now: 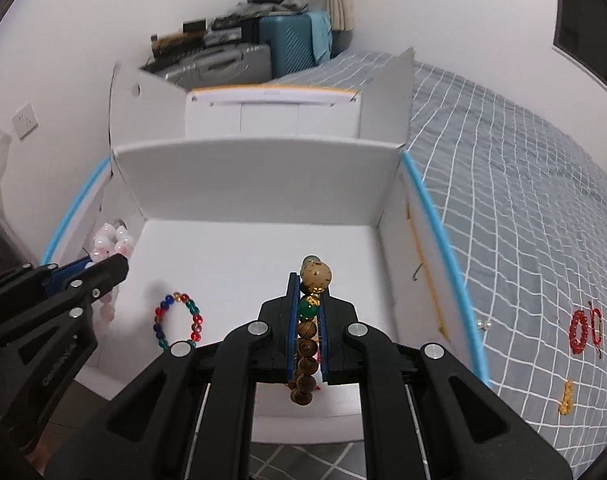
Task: Organize jewelry
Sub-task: 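Open both tools to release the bracelets into the box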
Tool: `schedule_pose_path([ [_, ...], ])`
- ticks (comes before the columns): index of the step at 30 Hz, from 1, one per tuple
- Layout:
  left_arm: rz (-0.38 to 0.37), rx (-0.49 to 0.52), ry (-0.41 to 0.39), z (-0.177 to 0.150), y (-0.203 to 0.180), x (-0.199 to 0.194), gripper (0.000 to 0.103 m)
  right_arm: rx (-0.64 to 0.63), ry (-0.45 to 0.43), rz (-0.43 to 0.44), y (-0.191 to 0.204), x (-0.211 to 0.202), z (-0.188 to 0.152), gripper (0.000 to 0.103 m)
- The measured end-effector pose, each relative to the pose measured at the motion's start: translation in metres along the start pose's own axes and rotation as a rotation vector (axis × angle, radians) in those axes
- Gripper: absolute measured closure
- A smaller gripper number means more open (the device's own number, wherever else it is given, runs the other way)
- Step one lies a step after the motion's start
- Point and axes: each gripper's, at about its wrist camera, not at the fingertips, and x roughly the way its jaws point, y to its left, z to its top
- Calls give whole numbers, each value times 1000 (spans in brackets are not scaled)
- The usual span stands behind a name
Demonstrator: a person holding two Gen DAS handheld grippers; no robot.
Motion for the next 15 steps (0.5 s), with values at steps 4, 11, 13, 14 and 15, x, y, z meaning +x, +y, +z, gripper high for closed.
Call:
schedule_pose_path([
  [4, 12, -20, 45, -4, 10, 12, 91, 23, 47, 23, 4, 13, -1, 96],
  [11, 16, -36, 104, -13, 18, 29, 91, 28, 105, 23, 6, 28, -6, 96],
  [13, 16, -36, 109, -14, 18, 32, 91, 30, 108, 21, 6, 30, -6, 96],
  [14, 17, -35, 109, -14, 18, 32, 91, 32, 111, 21, 5, 31, -6, 96],
  [15, 17, -34, 109, -14, 18, 33, 91, 34, 111, 21, 5, 31, -6, 96],
])
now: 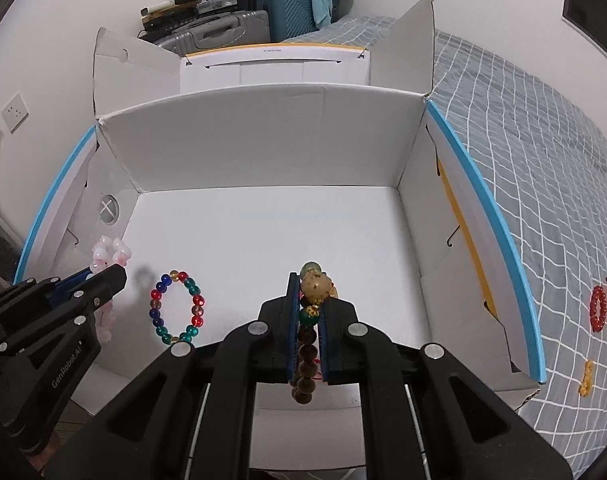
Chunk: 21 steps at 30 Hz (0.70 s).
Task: Organize jewelry
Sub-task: 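Open both tools to release the bracelets into the box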
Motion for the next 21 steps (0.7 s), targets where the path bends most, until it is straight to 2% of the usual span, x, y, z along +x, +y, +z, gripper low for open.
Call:
schedule_pose_path([
  [11, 6, 9, -11, 2, -2, -3, 91, -9, 7, 0, 2, 5, -1, 95],
  [13, 12, 3, -11, 2, 0, -3, 87, -12, 7, -7, 2, 4, -1, 94],
  [14, 21, 1, -14, 2, 0, -3, 87, -12, 6, -7, 2, 3, -1, 87],
  [16, 33, -6, -23, 2, 2, -6, 76, -10, -7, 0, 1, -1, -1, 67],
  [17, 35, -10, -30, 2, 3, -8, 65, -3, -23, 8, 0, -5, -1, 54],
  [18, 41, -20, -45, 2, 4, -11, 54, 0, -38, 9, -1, -9, -1, 48],
  [19, 46, -24, -58, 3, 5, -15, 51, -2, -51, 5, -1, -14, -1, 46],
  [21, 61, -28, -86, 4, 5, -24, 37, -15, -79, -2, -2, -24, 1, 30],
])
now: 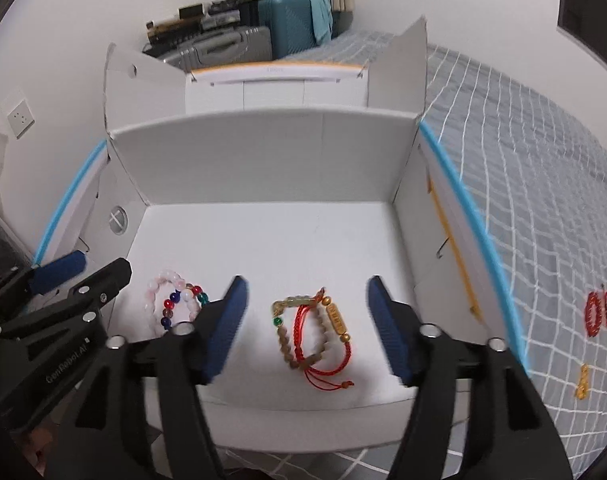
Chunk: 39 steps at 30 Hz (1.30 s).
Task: Organize jewelry
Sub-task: 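Open both tools to release the bracelets into the box, then move both tools back toward the pearl strand and amber bracelet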
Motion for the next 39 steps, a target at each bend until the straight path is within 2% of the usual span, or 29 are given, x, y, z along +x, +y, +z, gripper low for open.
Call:
schedule_pose_path([
  [5, 3, 5, -66, 5, -3, -22, 22, 0, -86, -37, -12, -31, 3, 11],
  [12, -41, 36, -158, 12, -31, -57, 7, 35, -159, -72, -53, -79, -4, 8],
  [19, -108, 104, -196, 13, -93, -80, 6, 76, -208, -155, -113, -119, -23, 8],
  [25, -186, 174, -205, 10, -166, -88, 6, 136, -206, -214, -179, -139, -46, 8],
  [33, -249, 301, -192, 2, -266, -83, 6, 222, -161, -281, -256, -138, -79, 8],
  [39, -296, 366, -154, -8, -327, -64, 6, 272, -123, -311, -295, -127, -102, 8],
])
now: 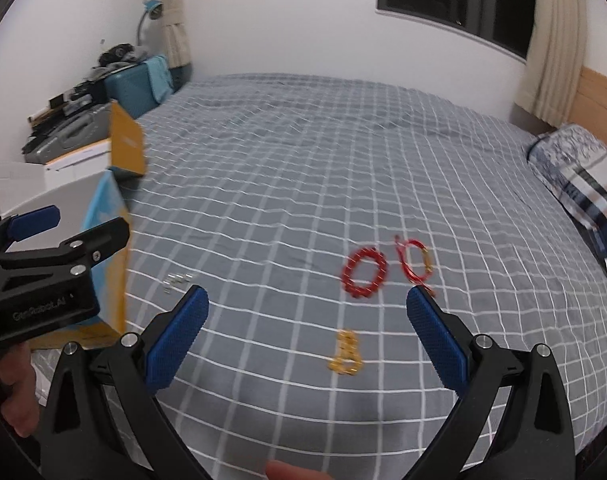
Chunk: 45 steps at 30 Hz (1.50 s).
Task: Organize jewelry
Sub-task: 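Move both tools back toward the pearl strand and amber bracelet, then grasp the pearl strand with the left tool while the right grasps the yellow amber bracelet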
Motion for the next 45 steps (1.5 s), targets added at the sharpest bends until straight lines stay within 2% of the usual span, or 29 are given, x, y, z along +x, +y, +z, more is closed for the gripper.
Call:
schedule_pose_path([
  [4, -26, 34, 19, -1, -28, 26, 6, 41, 27, -9, -24, 19, -11, 8],
  [11, -47, 54, 68, -11, -53, 81, 6, 76, 100, -13, -46, 61, -34, 8],
  [16, -58, 23, 107, -22, -48, 113, 6, 73, 141, -2, -50, 85, -48, 8],
  [21, -19, 10, 126, -29, -34, 136, 6, 81, 201, 20, -52, 110, -60, 8],
  [28, 11, -17, 166, -38, -14, 163, 6, 100, 243, 28, -55, 127, -68, 8],
  [35, 1, -18, 203, -48, -9, 183, 6, 76, 265, 14, -51, 137, -73, 8],
  [39, -13, -33, 208, -49, -5, 186, 6, 58, 284, 11, -49, 143, -77, 14],
  [42, -18, -35, 211, -49, -5, 188, 7, 52, 285, 12, -49, 144, -78, 25],
  [43, -17, -36, 211, -50, -5, 188, 9, 50, 286, 13, -49, 144, -78, 27],
  [45, 5, -34, 212, -49, -4, 187, 25, 51, 288, 17, -48, 144, -78, 35],
])
